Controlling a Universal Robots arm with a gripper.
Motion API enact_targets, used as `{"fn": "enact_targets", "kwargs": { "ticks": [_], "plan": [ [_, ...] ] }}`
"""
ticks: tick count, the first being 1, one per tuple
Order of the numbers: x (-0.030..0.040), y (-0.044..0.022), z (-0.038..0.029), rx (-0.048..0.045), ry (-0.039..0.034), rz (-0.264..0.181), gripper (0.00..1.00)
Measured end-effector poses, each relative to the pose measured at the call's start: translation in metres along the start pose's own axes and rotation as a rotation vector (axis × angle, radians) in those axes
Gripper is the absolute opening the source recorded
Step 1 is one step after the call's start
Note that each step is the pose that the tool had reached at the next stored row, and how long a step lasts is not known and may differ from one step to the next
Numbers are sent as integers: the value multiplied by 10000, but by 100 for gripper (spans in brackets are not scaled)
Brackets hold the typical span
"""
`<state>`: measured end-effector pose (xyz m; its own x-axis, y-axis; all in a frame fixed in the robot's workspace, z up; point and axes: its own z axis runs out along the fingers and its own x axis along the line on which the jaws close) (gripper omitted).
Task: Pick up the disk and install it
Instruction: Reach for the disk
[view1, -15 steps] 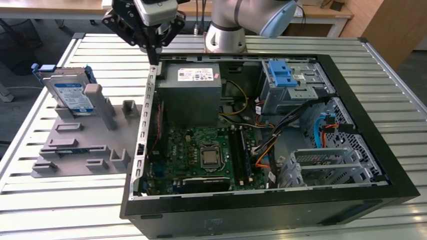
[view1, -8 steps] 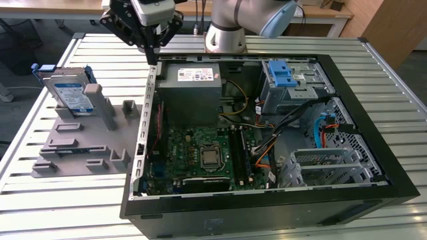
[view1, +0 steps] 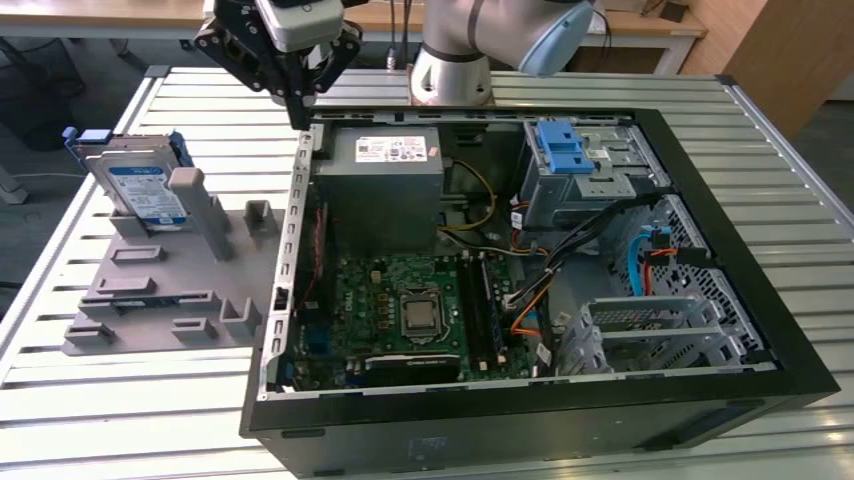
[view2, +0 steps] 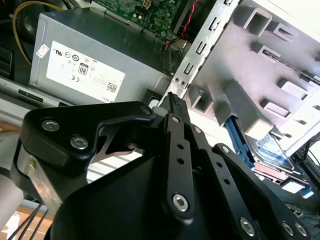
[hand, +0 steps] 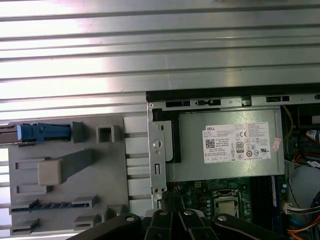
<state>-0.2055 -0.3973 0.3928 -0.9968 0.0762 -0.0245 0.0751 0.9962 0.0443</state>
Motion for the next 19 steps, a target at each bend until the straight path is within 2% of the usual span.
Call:
{"fn": "enact_targets", "kwargs": {
  "ticks": [19],
  "plan": [
    [97,-7,-2,0,0,-1,11]
  ]
}}
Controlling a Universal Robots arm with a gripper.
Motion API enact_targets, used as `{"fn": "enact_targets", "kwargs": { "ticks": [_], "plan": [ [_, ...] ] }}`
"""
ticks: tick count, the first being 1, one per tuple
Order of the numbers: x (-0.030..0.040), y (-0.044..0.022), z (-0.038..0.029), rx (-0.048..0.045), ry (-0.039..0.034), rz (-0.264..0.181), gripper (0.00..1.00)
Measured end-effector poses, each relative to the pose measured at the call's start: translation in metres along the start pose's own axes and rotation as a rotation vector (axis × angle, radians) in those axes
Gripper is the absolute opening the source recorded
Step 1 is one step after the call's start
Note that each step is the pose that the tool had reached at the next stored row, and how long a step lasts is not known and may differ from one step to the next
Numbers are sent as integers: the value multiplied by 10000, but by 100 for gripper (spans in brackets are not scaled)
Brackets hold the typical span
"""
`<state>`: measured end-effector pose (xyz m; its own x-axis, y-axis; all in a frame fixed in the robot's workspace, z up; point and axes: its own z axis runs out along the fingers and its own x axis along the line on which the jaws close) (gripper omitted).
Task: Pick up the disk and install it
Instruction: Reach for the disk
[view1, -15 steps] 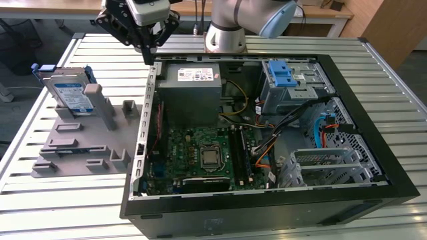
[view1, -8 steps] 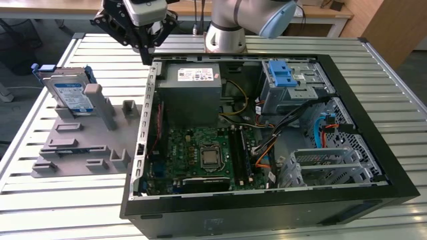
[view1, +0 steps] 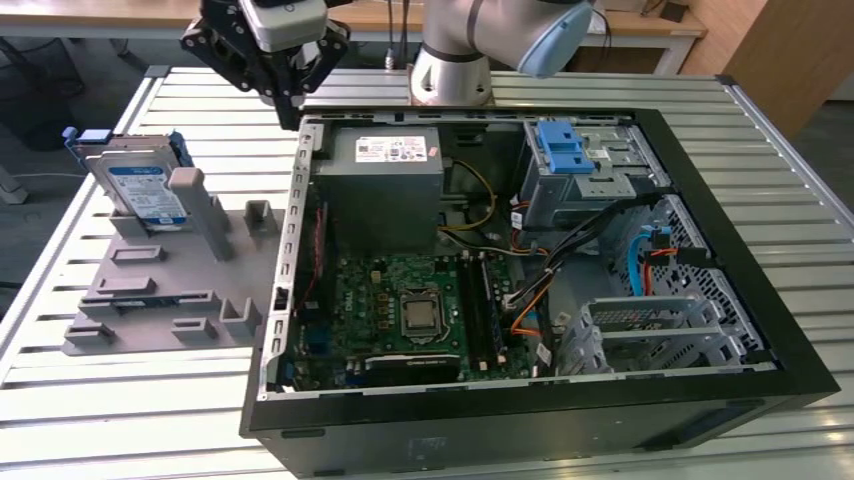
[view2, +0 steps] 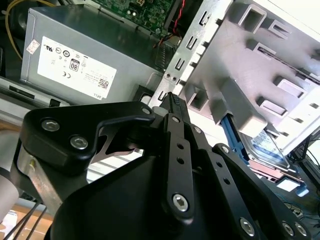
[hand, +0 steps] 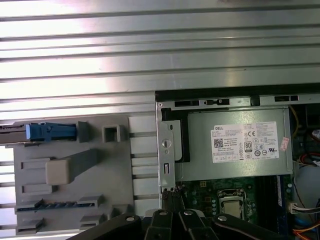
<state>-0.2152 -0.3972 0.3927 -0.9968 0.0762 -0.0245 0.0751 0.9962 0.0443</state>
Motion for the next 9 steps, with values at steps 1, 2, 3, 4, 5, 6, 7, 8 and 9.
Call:
{"fn": "enact_targets", "kwargs": {
  "ticks": [1,2,3,4,5,6,7,8,9],
  "plan": [
    [5,0,0,0,0,0,11],
    [11,-1,0,-1,0,0,11],
    [16,-1,0,0,0,0,11],
    [21,-1,0,0,0,0,11],
    [26,-2,-1,0,0,0,11],
    [32,-2,-1,0,0,1,11],
    [37,-3,-1,0,0,0,11],
    [42,-3,-1,0,0,0,11],
    [47,-3,-1,0,0,0,11]
  ]
}}
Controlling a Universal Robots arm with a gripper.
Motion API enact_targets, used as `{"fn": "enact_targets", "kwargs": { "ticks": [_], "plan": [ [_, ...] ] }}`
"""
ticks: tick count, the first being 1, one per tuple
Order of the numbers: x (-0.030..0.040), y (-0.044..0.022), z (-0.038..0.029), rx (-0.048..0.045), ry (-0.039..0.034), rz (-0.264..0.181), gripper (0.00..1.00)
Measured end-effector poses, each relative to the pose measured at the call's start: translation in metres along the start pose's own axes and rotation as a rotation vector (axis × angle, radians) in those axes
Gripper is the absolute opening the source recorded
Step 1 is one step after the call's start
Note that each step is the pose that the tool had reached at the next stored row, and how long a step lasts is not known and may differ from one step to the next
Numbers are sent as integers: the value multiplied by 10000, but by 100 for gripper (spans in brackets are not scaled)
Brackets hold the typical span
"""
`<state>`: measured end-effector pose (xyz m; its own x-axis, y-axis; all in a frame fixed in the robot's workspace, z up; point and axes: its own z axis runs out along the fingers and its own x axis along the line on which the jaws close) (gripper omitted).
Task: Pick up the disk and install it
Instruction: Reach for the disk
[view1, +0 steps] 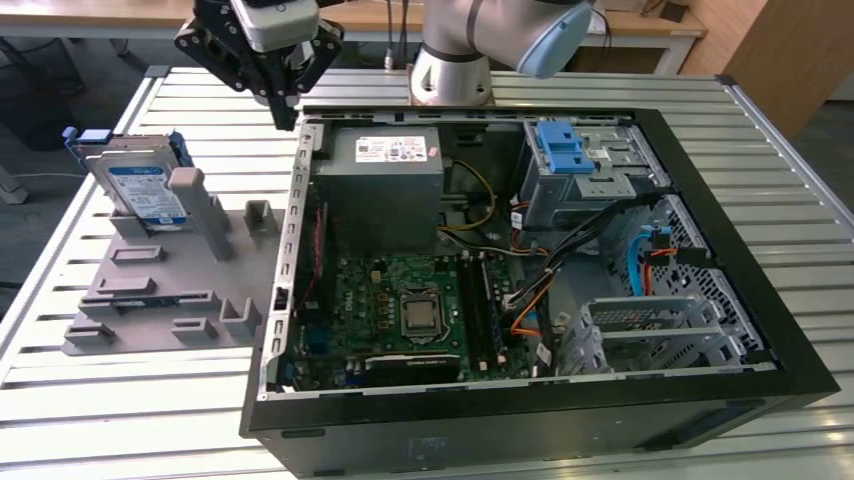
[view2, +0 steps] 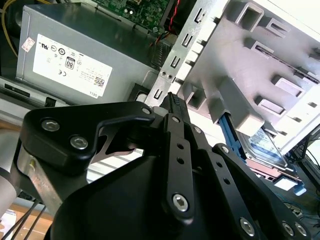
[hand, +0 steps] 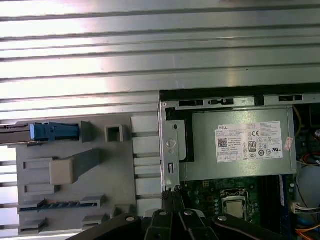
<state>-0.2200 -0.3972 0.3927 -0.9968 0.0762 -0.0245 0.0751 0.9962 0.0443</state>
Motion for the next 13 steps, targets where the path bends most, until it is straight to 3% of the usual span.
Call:
{"fn": "enact_targets", "kwargs": {
  "ticks": [13],
  "plan": [
    [67,-5,-2,0,0,1,11]
  ]
}}
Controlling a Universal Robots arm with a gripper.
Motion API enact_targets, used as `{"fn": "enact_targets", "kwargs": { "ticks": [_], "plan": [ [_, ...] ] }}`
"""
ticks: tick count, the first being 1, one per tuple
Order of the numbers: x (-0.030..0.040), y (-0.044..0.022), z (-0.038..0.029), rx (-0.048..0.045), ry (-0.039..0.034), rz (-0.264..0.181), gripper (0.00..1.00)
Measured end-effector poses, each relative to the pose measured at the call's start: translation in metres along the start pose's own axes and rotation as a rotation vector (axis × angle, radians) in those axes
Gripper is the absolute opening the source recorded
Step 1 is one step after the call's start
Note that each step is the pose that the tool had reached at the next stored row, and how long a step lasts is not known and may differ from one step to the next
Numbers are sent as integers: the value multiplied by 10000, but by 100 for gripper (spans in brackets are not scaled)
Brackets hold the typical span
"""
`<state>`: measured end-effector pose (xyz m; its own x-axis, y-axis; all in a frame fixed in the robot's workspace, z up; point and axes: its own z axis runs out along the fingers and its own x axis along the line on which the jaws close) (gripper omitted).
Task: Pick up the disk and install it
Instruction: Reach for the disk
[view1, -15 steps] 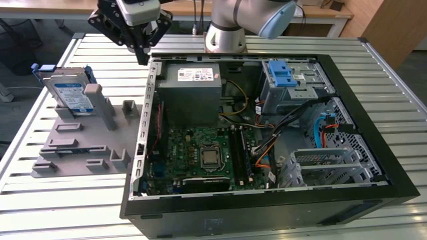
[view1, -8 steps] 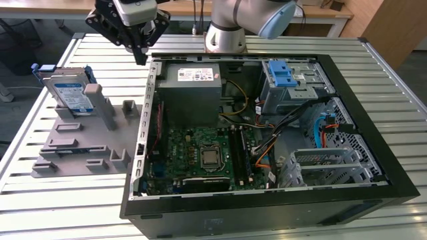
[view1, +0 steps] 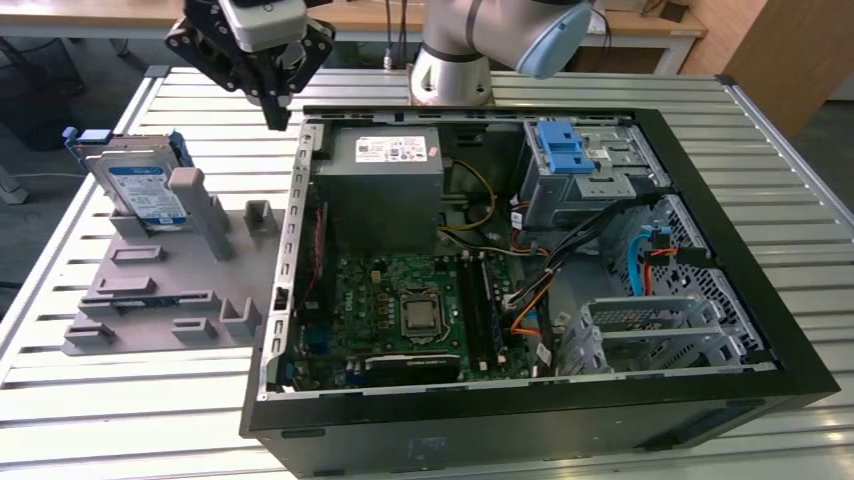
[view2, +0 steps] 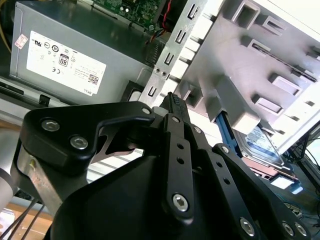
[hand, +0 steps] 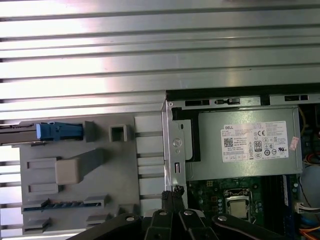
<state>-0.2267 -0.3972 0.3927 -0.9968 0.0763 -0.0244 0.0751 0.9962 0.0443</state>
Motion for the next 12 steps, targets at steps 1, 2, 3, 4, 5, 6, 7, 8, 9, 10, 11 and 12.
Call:
{"fn": "enact_targets", "kwargs": {
  "ticks": [1,2,3,4,5,6,7,8,9,10,11,12],
  "plan": [
    [5,0,0,0,0,-1,11],
    [10,-1,0,0,-1,-1,11],
    [16,-1,0,0,0,0,11],
    [21,-2,0,0,-1,-1,11],
    [26,-2,0,0,-1,-1,11],
    [31,-2,-1,0,0,-1,11],
    [37,-2,-1,0,0,-1,11],
    [42,-3,-1,0,0,0,11],
    [47,-3,-1,0,0,0,11],
    [52,-4,-1,0,0,0,11],
    [58,-4,-1,0,0,0,11],
    [64,-4,-2,0,0,0,11]
  ]
}}
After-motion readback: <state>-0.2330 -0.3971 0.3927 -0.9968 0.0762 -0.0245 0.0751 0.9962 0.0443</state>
